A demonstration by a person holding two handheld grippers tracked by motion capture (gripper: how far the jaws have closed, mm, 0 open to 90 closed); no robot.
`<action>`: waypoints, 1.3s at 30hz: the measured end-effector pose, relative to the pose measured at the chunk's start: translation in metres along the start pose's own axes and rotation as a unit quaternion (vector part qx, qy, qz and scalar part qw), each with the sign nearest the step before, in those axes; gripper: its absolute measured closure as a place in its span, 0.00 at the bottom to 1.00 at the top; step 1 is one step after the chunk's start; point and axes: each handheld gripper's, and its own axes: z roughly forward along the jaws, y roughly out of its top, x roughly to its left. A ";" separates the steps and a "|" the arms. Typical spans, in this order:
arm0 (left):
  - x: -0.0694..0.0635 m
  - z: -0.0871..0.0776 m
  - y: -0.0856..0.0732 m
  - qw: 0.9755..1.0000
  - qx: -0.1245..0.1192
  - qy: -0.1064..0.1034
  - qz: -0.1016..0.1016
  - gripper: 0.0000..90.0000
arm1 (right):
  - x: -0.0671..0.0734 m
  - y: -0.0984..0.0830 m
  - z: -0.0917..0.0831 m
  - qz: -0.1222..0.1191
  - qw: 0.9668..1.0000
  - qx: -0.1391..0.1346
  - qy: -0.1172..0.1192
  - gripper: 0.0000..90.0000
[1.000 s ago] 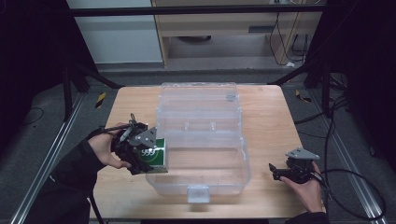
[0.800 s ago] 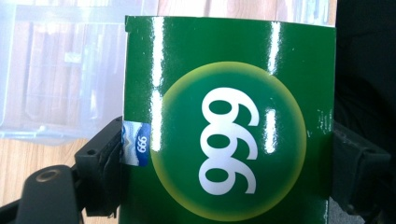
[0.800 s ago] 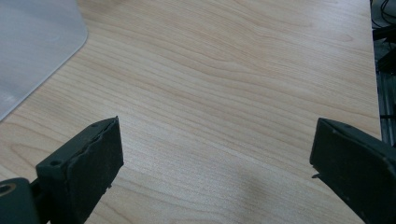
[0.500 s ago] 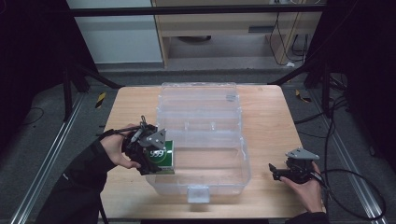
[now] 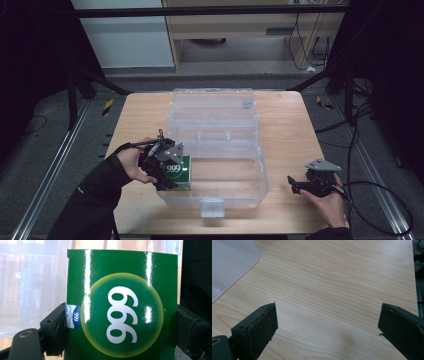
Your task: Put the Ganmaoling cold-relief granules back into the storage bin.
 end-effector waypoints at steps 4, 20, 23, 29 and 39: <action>0.000 0.008 -0.002 1.000 -0.001 -0.005 -0.002 0.16 | 0.000 0.000 0.000 0.000 1.000 0.000 0.000 0.03; 0.002 0.038 -0.011 1.000 0.007 -0.018 -0.014 0.16 | 0.001 -0.001 0.001 0.000 1.000 0.006 0.001 0.03; 0.002 0.043 -0.013 1.000 0.009 -0.020 -0.014 0.16 | 0.001 -0.001 0.002 0.000 1.000 0.006 0.002 0.03; 0.001 0.048 -0.015 1.000 0.008 -0.019 -0.016 0.16 | 0.001 -0.001 0.002 0.000 1.000 0.005 0.002 0.03; 0.000 0.056 -0.016 1.000 0.015 -0.018 -0.016 0.15 | 0.001 -0.001 0.002 -0.003 1.000 0.009 0.003 0.03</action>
